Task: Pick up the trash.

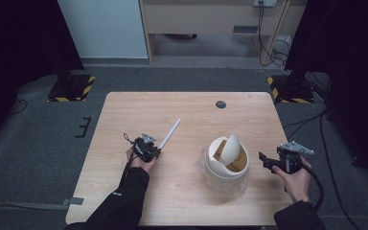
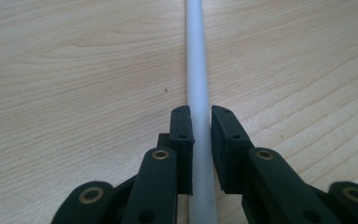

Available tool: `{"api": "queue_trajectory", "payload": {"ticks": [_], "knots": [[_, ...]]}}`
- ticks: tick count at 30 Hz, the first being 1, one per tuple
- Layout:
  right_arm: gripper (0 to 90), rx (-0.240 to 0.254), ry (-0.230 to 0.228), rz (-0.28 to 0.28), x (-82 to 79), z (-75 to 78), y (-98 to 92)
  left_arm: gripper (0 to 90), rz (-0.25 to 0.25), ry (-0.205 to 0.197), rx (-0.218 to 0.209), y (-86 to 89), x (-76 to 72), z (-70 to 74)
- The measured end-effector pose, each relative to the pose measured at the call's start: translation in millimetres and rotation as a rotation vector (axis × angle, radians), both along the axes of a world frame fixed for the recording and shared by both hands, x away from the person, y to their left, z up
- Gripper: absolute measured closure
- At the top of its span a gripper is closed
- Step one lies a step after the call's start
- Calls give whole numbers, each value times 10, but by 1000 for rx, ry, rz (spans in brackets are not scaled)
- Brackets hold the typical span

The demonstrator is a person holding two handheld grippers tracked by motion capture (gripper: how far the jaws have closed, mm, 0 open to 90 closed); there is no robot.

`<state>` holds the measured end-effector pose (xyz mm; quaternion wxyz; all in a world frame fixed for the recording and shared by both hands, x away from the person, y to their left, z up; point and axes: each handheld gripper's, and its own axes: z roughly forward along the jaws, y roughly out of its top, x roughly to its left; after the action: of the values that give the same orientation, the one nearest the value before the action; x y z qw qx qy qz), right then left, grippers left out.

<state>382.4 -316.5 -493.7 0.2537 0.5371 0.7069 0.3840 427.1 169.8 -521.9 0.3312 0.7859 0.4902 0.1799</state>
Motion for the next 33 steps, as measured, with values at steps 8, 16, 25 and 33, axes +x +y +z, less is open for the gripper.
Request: {"api": "queue_trajectory", "payload": {"ticks": [8,16,25,33], "knots": [[204,3,-3,-1,-1,6,-12,789,3,-70,-74,93,-74,217],[205,9,-5,-5,-2,9,-24,791,6,-140,-156,215,-174,456],[205,15,-11,-9,-1,12,-42,790,-17,-269,-227,336,-374,775],[212,52,-54,-22,14,86,-70,790,-31,-371,-273,390,-521,958]]}}
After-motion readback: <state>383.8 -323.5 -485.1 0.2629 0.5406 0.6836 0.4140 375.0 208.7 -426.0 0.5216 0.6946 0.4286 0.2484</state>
